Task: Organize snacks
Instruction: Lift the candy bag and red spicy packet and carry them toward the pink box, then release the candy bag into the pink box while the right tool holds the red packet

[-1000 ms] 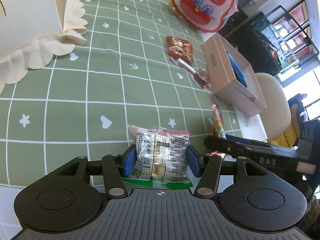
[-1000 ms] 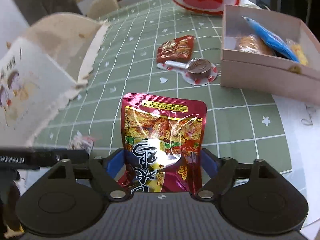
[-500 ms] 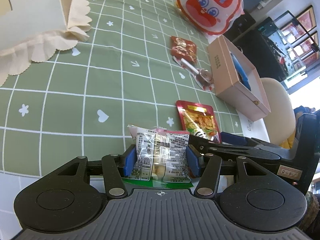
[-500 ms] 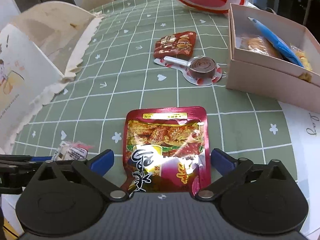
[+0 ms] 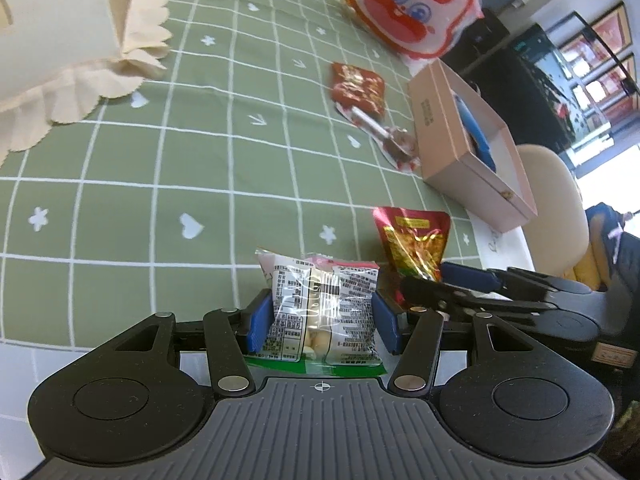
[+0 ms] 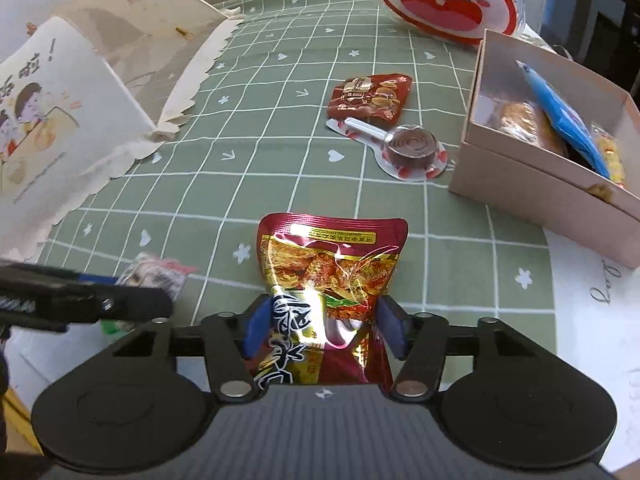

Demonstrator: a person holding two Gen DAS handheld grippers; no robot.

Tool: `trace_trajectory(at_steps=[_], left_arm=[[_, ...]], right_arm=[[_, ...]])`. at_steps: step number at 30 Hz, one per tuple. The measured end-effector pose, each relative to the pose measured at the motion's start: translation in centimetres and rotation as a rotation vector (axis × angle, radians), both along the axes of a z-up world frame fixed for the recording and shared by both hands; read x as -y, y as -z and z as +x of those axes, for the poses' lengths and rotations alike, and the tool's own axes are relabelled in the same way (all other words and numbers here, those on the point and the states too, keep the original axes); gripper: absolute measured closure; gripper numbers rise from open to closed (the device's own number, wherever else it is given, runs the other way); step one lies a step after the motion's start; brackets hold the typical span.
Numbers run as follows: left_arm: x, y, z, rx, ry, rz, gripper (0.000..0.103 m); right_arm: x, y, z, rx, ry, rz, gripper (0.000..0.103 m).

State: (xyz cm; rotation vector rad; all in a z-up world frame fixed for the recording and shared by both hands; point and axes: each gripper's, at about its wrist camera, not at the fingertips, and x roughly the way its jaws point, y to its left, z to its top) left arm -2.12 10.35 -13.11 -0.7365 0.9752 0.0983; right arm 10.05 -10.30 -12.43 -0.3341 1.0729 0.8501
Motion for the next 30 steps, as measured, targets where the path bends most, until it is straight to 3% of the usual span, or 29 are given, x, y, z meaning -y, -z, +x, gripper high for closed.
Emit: trace_trajectory(at_steps=[6, 10, 14, 18, 21, 23, 26, 28, 30], left_arm=[[1.5, -0.9, 0.9, 0.031, 0.075, -0.005, 0.044], [3.3, -1.7, 2.5, 0.055, 0.165, -0.038, 0.044], [5.1, -5.4, 6.3, 0.183, 0.273, -0.024, 0.044], [6.7, -9.9, 12.3, 0.338, 0.338, 0.070, 0.044], [8.3, -11.4, 18.1, 0.407, 0.364, 0.117, 0.044], [9.0, -10.8, 22.0, 0.398, 0.353, 0.087, 0.044], [10.3, -7.9, 27.5, 0.316, 0.341, -0.002, 0.043], [11.5, -5.7, 29.8, 0.235, 0.337, 0.033, 0.044], [12.8, -3.5, 31.1, 0.173, 0.364, 0.127, 0.043]], right_arm=[[3.8, -3.4, -0.7, 0.025, 0.027, 0.034, 0.050], [6.8, -5.9, -0.3, 0.062, 0.118, 0.046, 0.050], [9.8, -8.4, 0.0, 0.152, 0.217, 0.039, 0.050], [12.3, -10.2, 0.3, 0.249, 0.290, 0.036, 0.050], [13.7, -10.1, 0.5, 0.277, 0.339, 0.035, 0.050], [14.6, -9.6, 0.7, 0.280, 0.368, 0.035, 0.050], [15.6, -8.9, 0.6, 0.297, 0.398, 0.037, 0.050], [16.3, -8.4, 0.6, 0.293, 0.413, 0.046, 0.050], [17.2, -7.8, 0.7, 0.276, 0.426, 0.051, 0.050]])
